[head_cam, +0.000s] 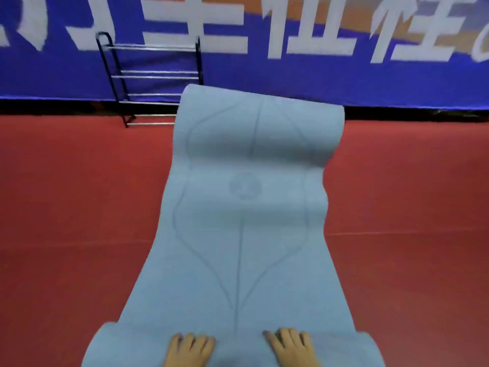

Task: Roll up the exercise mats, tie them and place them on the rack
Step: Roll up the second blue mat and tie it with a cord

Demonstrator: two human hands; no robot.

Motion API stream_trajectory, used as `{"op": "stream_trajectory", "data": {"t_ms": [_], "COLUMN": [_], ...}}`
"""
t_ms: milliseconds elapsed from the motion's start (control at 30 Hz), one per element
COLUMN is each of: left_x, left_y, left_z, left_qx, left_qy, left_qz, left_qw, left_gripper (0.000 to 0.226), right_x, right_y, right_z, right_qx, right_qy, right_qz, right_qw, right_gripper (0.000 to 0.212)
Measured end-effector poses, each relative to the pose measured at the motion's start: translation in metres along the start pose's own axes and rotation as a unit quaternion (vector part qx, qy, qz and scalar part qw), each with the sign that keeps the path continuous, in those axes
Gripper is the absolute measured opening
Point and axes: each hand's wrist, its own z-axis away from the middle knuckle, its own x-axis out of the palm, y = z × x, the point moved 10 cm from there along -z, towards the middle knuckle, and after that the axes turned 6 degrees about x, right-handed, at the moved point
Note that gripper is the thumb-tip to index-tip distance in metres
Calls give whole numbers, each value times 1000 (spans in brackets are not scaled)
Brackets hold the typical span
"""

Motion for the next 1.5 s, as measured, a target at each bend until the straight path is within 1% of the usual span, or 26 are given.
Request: {"op": "stream_trajectory", "data": {"t_ms": [67, 133, 200, 267, 333, 433, 500, 600, 667, 733, 800, 833, 867, 900, 933, 967, 1000, 1067, 1133, 1167, 1200, 1267, 1333, 1400, 1467, 1500], "left_x": [20, 17, 13, 11, 17, 37, 45, 35, 13, -22, -82, -121, -164, -199, -223, -234, -232, -182, -90, -47, -17, 0, -6, -5, 5, 10], "left_y": [6, 4, -8, -23, -38, -51, -52, -59, -58, -61, -69, -72, -76, -78, -77, -73, -61, -21, 22, 42, 59, 74, 75, 73, 73, 76], "left_z": [25, 27, 19, 9, -1, -9, -14, -19, -26, -38, -49, -50, -45, -36, -28, -23, -24, -28, -15, -2, 12, 27, 28, 27, 35, 41], "left_qx": [-23, -40, -61, -61, -66, -89, -63, -76, -108, -128, -139, -137, -142, -152, -163, -167, -154, -102, -71, -53, -34, -25, -37, -28, -12, -6], "left_qy": [3, -7, -54, -119, -188, -365, -456, -490, -441, -319, -103, 32, 164, 279, 359, 402, 406, 317, 139, 44, -22, -70, -90, -109, -124, -135], "left_qz": [54, 121, 199, 214, 232, 246, 231, 270, 329, 318, 229, 174, 119, 73, 50, 46, 58, 71, 74, 90, 109, 147, 173, 158, 139, 133], "left_qw": [998, 992, 977, 968, 952, 893, 857, 825, 828, 884, 958, 975, 969, 946, 918, 899, 899, 940, 985, 994, 993, 986, 980, 981, 982, 982], "left_gripper": [28, 64, 75, 75, 88, 111, 102, 95, 90, 83, 73, 67, 57, 46, 37, 33, 33, 37, 50, 62, 69, 68, 74, 90, 101, 100], "right_x": [29, 31, 28, 30, 21, -15, -41, -73, -91, -114, -141, -160, -181, -202, -220, -232, -234, -194, -111, -68, -29, 11, -2, -36, -52, -45], "right_y": [-4, -2, -1, 0, 0, -4, -6, 1, 9, 20, 28, 30, 32, 34, 37, 42, 50, 62, 54, 45, 40, 29, 17, 15, 16, 12], "right_z": [11, 12, 17, 16, 10, 1, -1, 0, 5, 10, 5, -2, -9, -17, -24, -28, -28, -8, 31, 59, 88, 152, 173, 157, 130, 114], "right_qx": [-2, -9, -3, 24, 48, 16, -10, -13, -1, 18, 21, 17, 16, 20, 26, 39, 57, 107, 156, 173, 198, 248, 253, 249, 201, 162], "right_qy": [-89, -92, -98, -109, -96, -11, 60, 154, 218, 292, 365, 413, 461, 505, 534, 544, 533, 441, 229, 99, -52, -300, -294, -162, -55, -83], "right_qz": [-34, -34, -12, -16, -32, -29, -22, 0, 23, 28, 21, 20, 24, 32, 37, 31, 13, -31, -20, -6, -7, -19, -68, -143, -139, -115], "right_qw": [995, 995, 995, 994, 994, 999, 998, 988, 976, 956, 930, 910, 887, 862, 844, 838, 844, 891, 961, 980, 979, 921, 919, 944, 968, 976], "right_gripper": [75, 95, 94, 96, 89, 66, 55, 46, 41, 35, 32, 33, 38, 48, 60, 72, 79, 80, 70, 68, 70, 66, 45, 33, 40, 55]}}
